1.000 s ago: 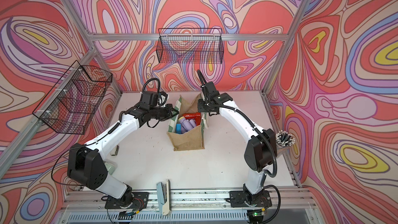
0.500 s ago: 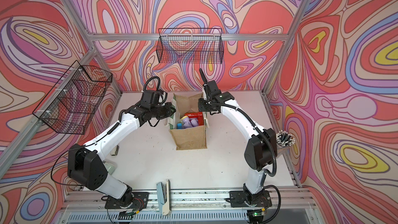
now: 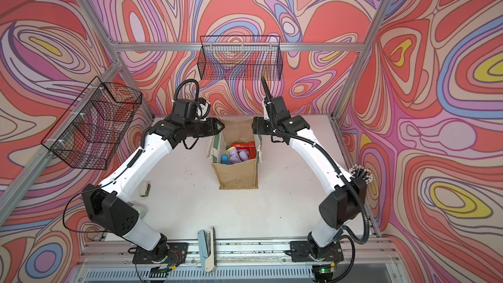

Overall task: Put the flashlights into the tote bags
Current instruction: Move the canvas bag to the center of the board, then reset both arms

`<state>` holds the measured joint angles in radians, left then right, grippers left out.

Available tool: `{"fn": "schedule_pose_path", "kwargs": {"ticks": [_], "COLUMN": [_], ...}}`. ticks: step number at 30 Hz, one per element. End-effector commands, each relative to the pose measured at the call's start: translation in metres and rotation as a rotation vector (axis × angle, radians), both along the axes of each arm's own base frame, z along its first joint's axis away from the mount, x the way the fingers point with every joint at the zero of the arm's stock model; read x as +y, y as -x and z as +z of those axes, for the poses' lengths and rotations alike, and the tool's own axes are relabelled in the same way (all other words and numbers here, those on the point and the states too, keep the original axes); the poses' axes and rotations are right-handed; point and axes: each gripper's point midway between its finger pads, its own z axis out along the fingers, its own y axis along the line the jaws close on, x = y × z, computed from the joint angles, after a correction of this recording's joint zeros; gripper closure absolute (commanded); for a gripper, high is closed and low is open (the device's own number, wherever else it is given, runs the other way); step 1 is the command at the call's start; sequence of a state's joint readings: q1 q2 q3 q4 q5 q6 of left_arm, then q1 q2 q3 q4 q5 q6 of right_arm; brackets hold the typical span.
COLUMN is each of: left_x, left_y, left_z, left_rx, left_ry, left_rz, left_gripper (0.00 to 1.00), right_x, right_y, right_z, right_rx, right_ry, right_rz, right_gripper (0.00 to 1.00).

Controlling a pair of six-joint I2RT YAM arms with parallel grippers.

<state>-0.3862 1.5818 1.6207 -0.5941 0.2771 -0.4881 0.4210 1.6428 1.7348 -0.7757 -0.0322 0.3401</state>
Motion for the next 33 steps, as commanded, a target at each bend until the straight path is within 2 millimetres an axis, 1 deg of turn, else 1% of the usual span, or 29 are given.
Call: {"fn": "schedule_pose_path", "kwargs": {"ticks": [1,3,4,6,7,8,9,10,12,15,16,17,19,20,22,25,28,31,33], "left_x": [0.042,0.065,0.076,0.102,0.115,0.13,0.141,0.147,0.162,0.183,0.187,0.191,0.198,0.202,0.21,0.221,0.231,0.231,0.23], "left_y": [0.01,0.011,0.01,0.008,0.005,0.003,0.0,-0.002,-0.007,-0.008,-0.009,-0.01,-0.009,-0.014,-0.017,-0.019,-0.019,-0.017,-0.016], "left_z": [0.017,0.016,0.013,-0.003,-0.013,-0.025,-0.036,-0.048,-0.08,-0.129,-0.141,-0.152,-0.169,-0.17,-0.176,-0.182,-0.193,-0.205,-0.21], "left_rx": [-0.033,-0.041,-0.041,-0.018,0.002,0.019,0.012,0.004,0.002,0.062,0.074,0.086,0.103,0.068,0.039,-0.008,-0.035,-0.014,-0.026], "left_ry": [-0.048,-0.03,-0.04,-0.064,-0.071,-0.083,-0.096,-0.114,-0.188,-0.297,-0.318,-0.339,-0.383,-0.412,-0.478,-0.52,-0.484,-0.377,-0.386], "left_rz": [0.066,0.115,0.143,0.214,0.263,0.335,0.384,0.406,0.444,0.471,0.471,0.47,0.46,0.459,0.457,0.454,0.459,0.415,0.381], "left_gripper": [0.43,0.4,0.4,0.39,0.39,0.28,0.01,0.0,0.0,0.0,0.0,0.0,0.0,0.0,0.0,0.0,0.0,0.0,0.0], "right_x": [-0.039,-0.071,-0.084,-0.111,-0.121,-0.129,-0.139,-0.15,-0.176,-0.205,-0.212,-0.218,-0.228,-0.233,-0.242,-0.252,-0.257,-0.257,-0.255], "right_y": [-0.019,-0.035,-0.041,-0.052,-0.057,-0.061,-0.064,-0.065,-0.066,-0.06,-0.058,-0.055,-0.051,-0.049,-0.047,-0.042,-0.036,-0.032,-0.032], "right_z": [0.012,0.005,-0.001,-0.019,-0.027,-0.037,-0.051,-0.065,-0.1,-0.149,-0.16,-0.172,-0.187,-0.193,-0.2,-0.209,-0.22,-0.224,-0.226], "right_rx": [-0.065,-0.068,-0.062,-0.046,-0.045,-0.052,-0.053,-0.048,-0.03,0.002,0.01,0.019,0.018,0.007,-0.025,-0.077,-0.109,-0.174,-0.178], "right_ry": [-0.014,-0.067,-0.09,-0.143,-0.173,-0.223,-0.27,-0.3,-0.322,-0.249,-0.223,-0.196,-0.154,-0.128,-0.078,-0.004,0.045,0.05,0.05], "right_rz": [-0.076,-0.128,-0.15,-0.183,-0.191,-0.178,-0.179,-0.196,-0.248,-0.325,-0.344,-0.355,-0.376,-0.387,-0.41,-0.428,-0.44,-0.438,-0.424], "right_gripper": [0.2,0.17,0.17,0.16,0.15,0.14,0.12,0.11,0.1,0.1,0.09,0.09,0.09,0.09,0.09,0.09,0.09,0.08,0.08]}}
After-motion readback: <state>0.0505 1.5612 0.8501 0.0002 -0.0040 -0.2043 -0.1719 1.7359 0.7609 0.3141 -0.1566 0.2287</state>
